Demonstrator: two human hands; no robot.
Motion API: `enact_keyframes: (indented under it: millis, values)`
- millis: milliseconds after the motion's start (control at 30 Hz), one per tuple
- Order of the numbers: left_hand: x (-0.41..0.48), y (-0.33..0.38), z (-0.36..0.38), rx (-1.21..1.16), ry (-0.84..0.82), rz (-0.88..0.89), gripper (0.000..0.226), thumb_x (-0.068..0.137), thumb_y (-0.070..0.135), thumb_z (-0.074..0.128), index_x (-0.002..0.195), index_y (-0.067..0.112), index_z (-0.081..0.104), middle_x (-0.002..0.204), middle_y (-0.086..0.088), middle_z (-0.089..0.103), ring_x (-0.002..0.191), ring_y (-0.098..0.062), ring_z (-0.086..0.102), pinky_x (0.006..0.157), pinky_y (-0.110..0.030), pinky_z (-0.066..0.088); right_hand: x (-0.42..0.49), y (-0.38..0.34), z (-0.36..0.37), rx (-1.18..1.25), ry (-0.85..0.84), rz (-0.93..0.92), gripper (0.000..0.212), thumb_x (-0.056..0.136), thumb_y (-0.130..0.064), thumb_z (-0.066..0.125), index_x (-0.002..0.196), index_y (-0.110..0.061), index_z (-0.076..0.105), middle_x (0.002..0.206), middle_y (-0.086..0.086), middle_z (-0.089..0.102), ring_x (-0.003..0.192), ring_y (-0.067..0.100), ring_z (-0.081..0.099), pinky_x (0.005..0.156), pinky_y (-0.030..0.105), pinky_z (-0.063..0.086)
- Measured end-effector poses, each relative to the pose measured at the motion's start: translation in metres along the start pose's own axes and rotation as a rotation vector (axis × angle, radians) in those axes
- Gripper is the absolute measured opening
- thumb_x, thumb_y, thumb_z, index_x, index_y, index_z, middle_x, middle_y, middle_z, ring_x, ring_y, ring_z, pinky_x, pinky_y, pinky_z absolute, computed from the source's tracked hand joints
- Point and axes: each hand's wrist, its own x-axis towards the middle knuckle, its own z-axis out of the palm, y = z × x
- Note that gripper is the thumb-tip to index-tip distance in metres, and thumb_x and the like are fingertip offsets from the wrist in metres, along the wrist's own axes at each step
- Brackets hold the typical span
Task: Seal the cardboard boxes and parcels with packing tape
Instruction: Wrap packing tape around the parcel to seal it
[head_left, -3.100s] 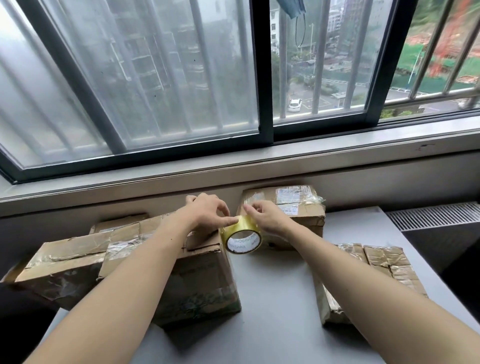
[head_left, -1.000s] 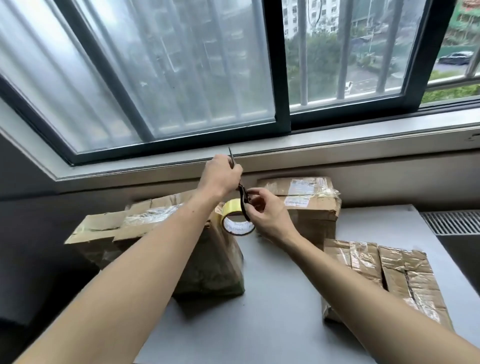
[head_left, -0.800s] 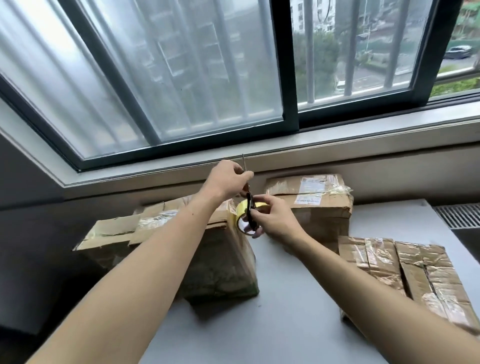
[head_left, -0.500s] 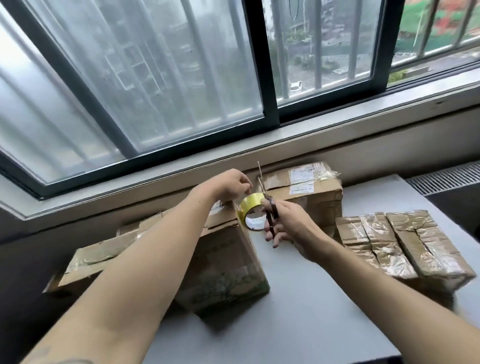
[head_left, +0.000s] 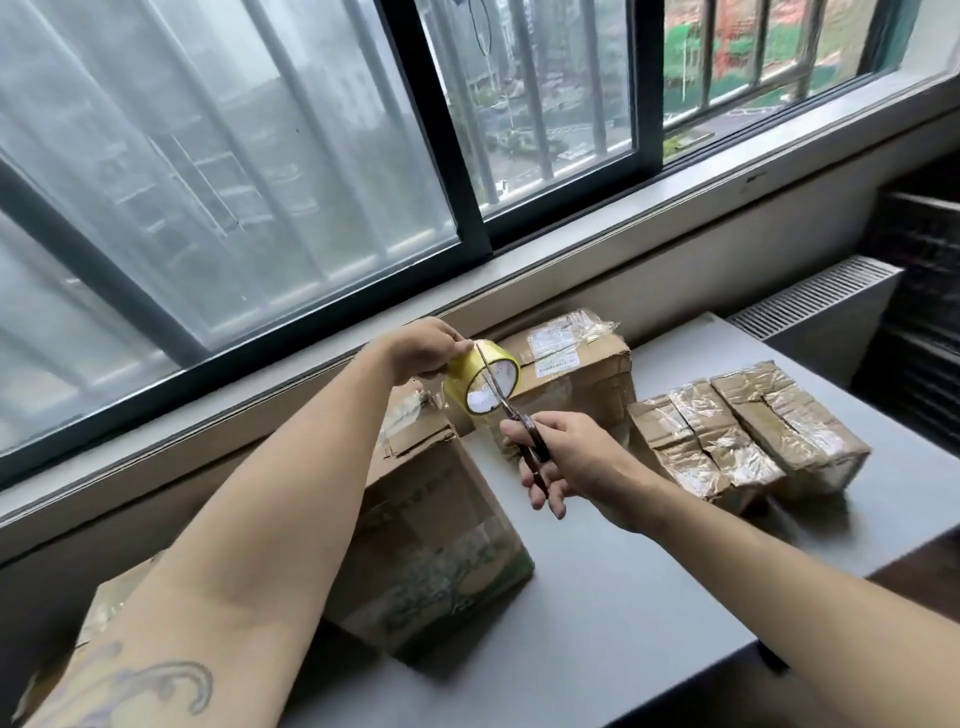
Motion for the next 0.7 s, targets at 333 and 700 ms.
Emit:
enact_keyframes:
  millis: [333, 700]
  values:
    - [-0.013, 0.003, -0.005, -0.278, 0.105, 0.000, 0.021, 0.103, 0.024, 0.052, 0.105, 0.007, 0.063, 0.073, -0.001, 0.050, 0.067, -0.012, 0.043, 0.062, -0.024, 0.038, -0.002, -0.012, -0.009, -0.112, -0.132, 0.084, 0.032, 0.100, -0.038, 0.057, 0.098, -0.006, 0.062, 0.064, 0.010, 0.055, 0.049, 0.020, 0.053, 0.037, 0.022, 0.039]
    - [-0.010, 0.004, 0.004, -0.248, 0.047, 0.065, 0.020, 0.103, 0.022, 0.052, 0.090, 0.013, 0.063, 0.073, -0.002, 0.057, 0.063, -0.011, 0.048, 0.050, -0.017, 0.038, 0.020, -0.011, 0.005, -0.181, -0.074, 0.157, 0.027, 0.098, -0.040, 0.058, 0.091, -0.015, 0.062, 0.073, 0.014, 0.057, 0.050, 0.019, 0.055, 0.041, 0.024, 0.041]
